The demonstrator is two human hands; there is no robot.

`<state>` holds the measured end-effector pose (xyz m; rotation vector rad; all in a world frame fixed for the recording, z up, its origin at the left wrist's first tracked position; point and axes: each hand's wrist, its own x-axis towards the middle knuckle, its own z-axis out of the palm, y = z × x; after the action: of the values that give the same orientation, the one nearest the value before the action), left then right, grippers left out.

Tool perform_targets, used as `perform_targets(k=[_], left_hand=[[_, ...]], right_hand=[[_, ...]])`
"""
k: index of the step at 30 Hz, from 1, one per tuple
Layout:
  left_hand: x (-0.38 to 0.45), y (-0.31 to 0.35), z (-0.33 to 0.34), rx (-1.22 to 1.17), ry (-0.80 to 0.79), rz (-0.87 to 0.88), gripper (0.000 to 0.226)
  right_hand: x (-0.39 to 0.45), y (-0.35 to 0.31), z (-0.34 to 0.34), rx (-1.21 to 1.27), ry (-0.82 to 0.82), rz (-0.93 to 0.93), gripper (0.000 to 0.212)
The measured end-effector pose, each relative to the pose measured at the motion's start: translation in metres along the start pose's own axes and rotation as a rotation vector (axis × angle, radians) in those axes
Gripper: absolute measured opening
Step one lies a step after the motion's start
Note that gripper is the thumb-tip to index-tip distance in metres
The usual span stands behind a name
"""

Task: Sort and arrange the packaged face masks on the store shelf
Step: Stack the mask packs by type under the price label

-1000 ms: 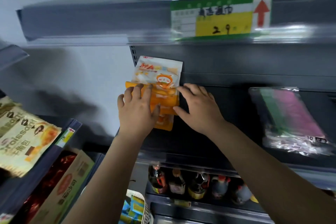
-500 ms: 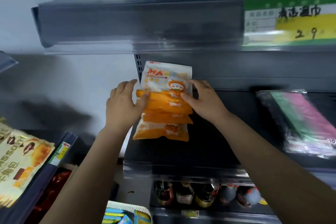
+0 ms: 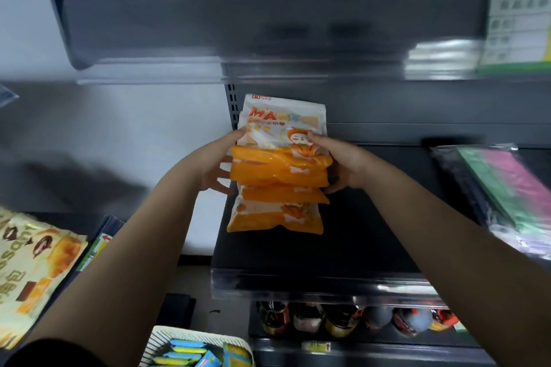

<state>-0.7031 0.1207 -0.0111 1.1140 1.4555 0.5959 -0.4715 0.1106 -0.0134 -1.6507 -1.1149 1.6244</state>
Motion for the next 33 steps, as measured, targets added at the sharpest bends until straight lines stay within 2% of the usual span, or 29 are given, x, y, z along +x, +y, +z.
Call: perform_targets(k=[2, 5, 11, 18, 22, 25, 27, 31, 33], left_hand=[[0.002, 0.001, 0.002, -0.021, -0.044, -0.051, 0.064], [0.007, -0.001, 0.001, -0.049, -0.034, -0.091, 0.069], [0.011, -0.006, 0.003, -0.096, -0.031, -0.139, 0.066], [0.007, -0.011, 0.007, -0.176, -0.016, -0.113, 0.065], [0.006, -0.013, 0.015, -0.185, -0.007, 0.002, 0.07], [0.003, -0.014, 0.021, -0.193, 0.032, 0.151, 0.071], [-0.002, -0.014, 0.026, -0.221, 0.033, 0.26, 0.066], [-0.009, -0.013, 0.036, -0.21, 0.038, 0.436, 0.062], [-0.013, -0.013, 0.04, -0.17, 0.043, 0.507, 0.066]], right_hand=[[0.003, 0.0, -0.001, 0.048, -0.02, 0.026, 0.053], [0.008, -0.001, -0.003, 0.107, -0.023, 0.056, 0.039], [0.013, 0.005, -0.004, 0.155, -0.02, 0.088, 0.048], [0.014, 0.007, 0.0, 0.235, -0.033, 0.101, 0.038], [0.014, 0.01, 0.003, 0.309, -0.079, 0.025, 0.027], [0.012, 0.016, 0.003, 0.357, -0.077, -0.034, 0.022], [0.012, 0.022, 0.0, 0.399, -0.071, -0.098, 0.027], [0.007, 0.029, -0.008, 0.483, -0.021, -0.208, 0.054], [0.0, 0.033, -0.012, 0.478, 0.002, -0.28, 0.053]])
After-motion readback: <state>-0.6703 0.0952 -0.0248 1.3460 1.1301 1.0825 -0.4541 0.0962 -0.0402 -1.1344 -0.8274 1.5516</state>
